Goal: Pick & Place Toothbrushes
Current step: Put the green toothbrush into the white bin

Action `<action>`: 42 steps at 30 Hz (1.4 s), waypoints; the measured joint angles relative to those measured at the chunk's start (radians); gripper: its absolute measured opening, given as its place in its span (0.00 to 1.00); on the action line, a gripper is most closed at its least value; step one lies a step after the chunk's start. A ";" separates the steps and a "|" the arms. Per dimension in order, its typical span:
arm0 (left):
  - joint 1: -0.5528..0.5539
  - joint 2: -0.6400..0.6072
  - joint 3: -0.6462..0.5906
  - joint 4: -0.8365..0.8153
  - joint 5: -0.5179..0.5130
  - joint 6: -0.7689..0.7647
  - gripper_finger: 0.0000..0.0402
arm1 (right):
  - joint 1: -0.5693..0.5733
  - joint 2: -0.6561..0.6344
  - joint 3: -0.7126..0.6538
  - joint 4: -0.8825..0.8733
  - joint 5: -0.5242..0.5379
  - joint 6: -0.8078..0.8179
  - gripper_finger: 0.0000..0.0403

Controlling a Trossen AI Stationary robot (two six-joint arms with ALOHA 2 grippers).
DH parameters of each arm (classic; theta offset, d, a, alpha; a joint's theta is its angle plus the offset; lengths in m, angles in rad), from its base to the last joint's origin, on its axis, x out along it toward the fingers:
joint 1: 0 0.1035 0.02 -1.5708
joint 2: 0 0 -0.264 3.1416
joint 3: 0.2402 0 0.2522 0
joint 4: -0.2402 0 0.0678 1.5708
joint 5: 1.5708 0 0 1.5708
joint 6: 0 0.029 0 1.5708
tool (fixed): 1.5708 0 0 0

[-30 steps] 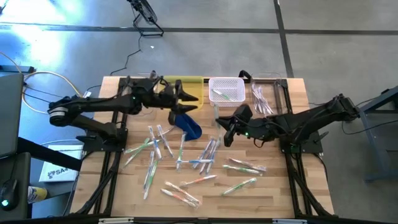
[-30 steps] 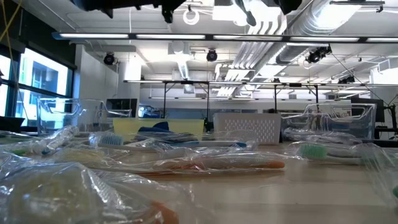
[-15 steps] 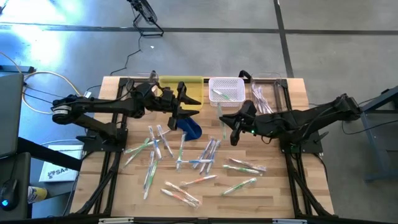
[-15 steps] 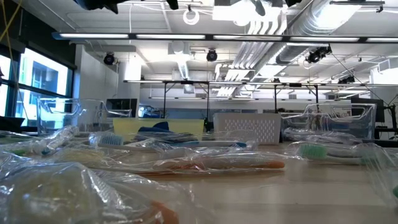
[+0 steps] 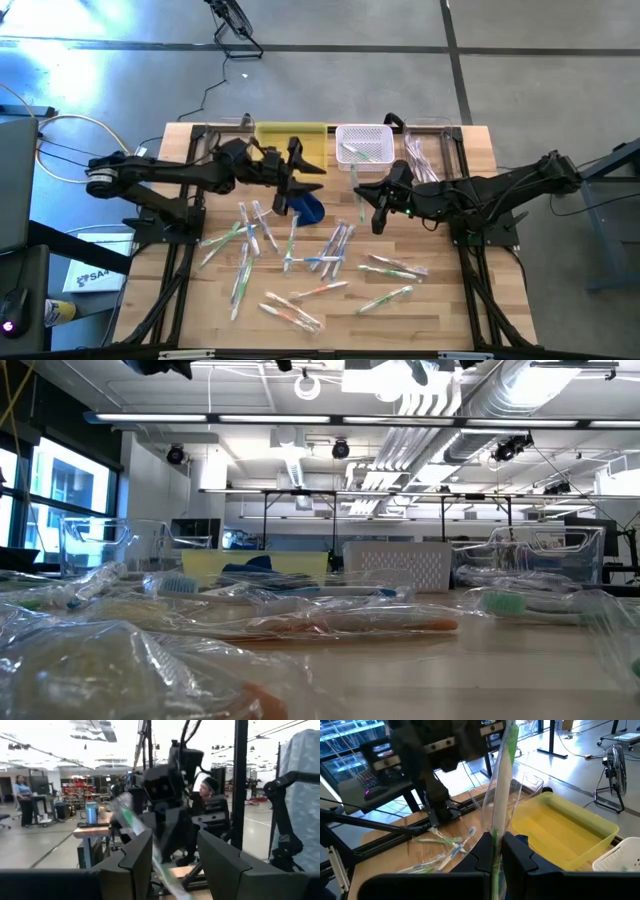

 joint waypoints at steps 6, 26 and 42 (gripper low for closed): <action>-0.021 0.106 0.091 -0.018 -0.035 -0.057 0.38 | 0.000 0.000 0.000 0.021 0.000 -0.033 0.03; -0.015 0.169 0.359 -0.432 -0.007 0.028 0.38 | 0.001 -0.017 0.000 0.019 0.039 -0.128 0.03; 0.125 -0.040 0.362 -0.488 0.175 0.136 0.38 | -0.057 -0.022 0.000 -0.027 0.026 -0.089 0.03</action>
